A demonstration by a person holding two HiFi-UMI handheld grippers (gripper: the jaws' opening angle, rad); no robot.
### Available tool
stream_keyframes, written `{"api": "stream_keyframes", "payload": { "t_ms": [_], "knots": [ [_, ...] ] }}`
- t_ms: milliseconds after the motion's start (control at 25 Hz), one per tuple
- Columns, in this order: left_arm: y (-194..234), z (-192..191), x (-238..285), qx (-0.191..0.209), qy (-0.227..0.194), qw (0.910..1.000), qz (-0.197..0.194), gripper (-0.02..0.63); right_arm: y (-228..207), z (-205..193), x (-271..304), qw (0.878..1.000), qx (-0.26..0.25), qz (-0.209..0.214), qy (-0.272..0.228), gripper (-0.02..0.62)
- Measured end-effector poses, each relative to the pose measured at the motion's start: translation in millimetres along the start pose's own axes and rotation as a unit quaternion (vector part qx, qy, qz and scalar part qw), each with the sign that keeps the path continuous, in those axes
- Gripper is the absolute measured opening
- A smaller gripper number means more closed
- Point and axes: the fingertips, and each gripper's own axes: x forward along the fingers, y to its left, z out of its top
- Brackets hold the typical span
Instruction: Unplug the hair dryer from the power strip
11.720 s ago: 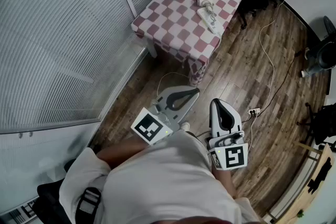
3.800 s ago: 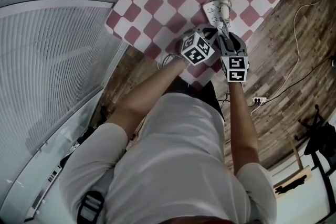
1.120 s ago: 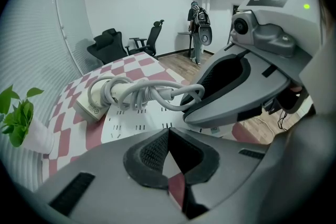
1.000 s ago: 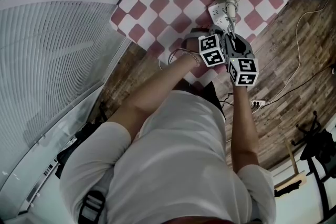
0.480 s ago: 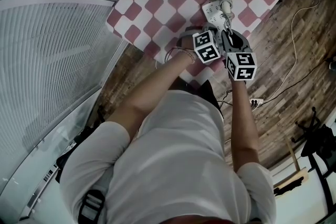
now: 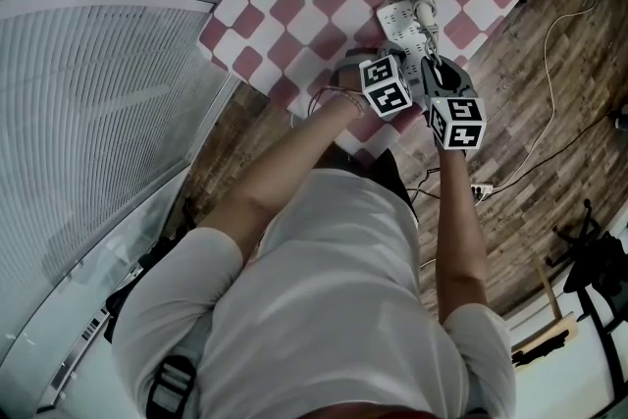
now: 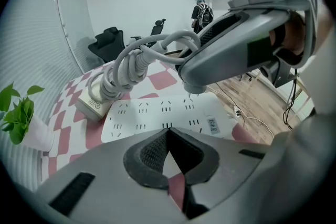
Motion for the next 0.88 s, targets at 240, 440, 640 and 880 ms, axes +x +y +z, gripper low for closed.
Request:
{"api": "stream_keyframes", "payload": {
  "t_ms": [240, 440, 640, 880],
  "knots": [
    [-0.5, 0.8, -0.2, -0.001, 0.001, 1.0, 0.001, 0.029, -25.5, -5.6, -10.1, 1.0, -0.013, -0.021, 0.01, 0.077],
    [-0.5, 0.7, -0.7, -0.001, -0.001, 1.0, 0.003, 0.029, -43.5, -4.6, -15.3, 0.999, -0.035, -0.033, 0.018, 0.077],
    [-0.4, 0.4, -0.1, -0.001, 0.002, 1.0, 0.003, 0.029, -54.7, 1.1, -14.5, 0.998, -0.055, -0.037, 0.024, 0.077],
    [-0.2, 0.3, -0.4, -0.004, 0.001, 1.0, 0.003, 0.029, -58.2, -3.7, -11.2, 0.997, -0.055, -0.035, 0.03, 0.077]
  ]
}}
